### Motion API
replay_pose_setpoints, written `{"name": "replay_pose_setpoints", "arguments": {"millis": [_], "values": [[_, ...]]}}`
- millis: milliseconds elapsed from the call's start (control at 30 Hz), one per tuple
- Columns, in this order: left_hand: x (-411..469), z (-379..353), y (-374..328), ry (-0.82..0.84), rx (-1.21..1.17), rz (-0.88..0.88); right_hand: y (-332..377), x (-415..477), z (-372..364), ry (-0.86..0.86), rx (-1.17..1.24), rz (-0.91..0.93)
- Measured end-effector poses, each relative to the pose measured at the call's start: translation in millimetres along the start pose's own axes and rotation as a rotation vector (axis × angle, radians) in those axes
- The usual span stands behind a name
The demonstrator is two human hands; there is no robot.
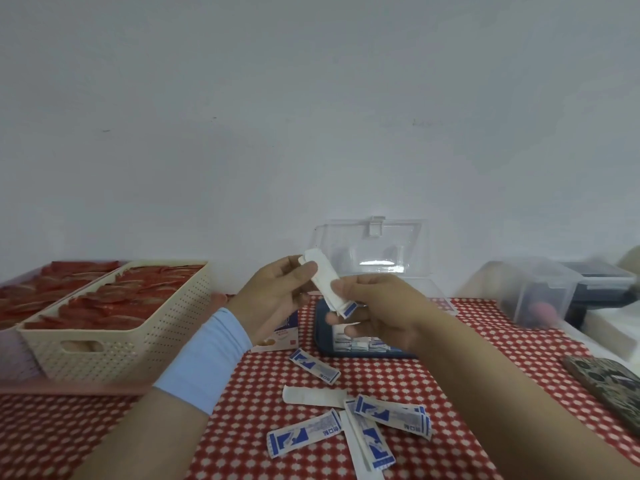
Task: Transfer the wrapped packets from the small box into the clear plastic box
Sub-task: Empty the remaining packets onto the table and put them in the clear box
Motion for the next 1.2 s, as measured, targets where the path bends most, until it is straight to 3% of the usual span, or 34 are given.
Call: {"name": "replay_pose_setpoints", "arguments": {"millis": [67, 167, 400, 467, 567, 667, 733, 867, 1200], "values": [[1, -3, 4, 0.063, -0.025, -0.008, -1, -1, -2, 0.026, 0.100, -0.043], [-2, -8, 7, 0.111, 0.134, -0.058, -4, -1, -5, 0.080, 0.185, -0.106], [-9, -11, -4, -0.083, 0.101, -0.173, -5, -3, -12, 0.108, 0.348, -0.129], [-9, -8, -6, -0.129, 0.039, -0.180, -1, -3, -11, 0.056, 0.186, -0.051], [-4, -1, -6, -0.189, -0.067, -0.146, 9, -4, -7, -0.077, -0.283, 0.182], [-3, -2, -2, -0.112, -0.063, -0.070, 17, -7, -13, 0.001, -0.782, 0.505], [-5, -9, 2, -0.012, -0.018, -0.030, 16, -7, -13, 0.039, -0.936, 0.653], [-8, -18, 10, 0.080, -0.038, 0.027, 13, -5, -9, -0.008, -1.002, 0.760], [-13, -27, 14, 0.208, -0.149, 0.100, 18, -10, -10, 0.075, -0.888, 0.645]]}}
Point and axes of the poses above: each hand's wrist, its own x-axis towards the middle knuckle, its own z-axis out of the back of the hand, y = z × x, the point moved 4 cm from there along x, towards the middle knuckle, and after that the axes turned 7 degrees about x, right-handed, at the moved point
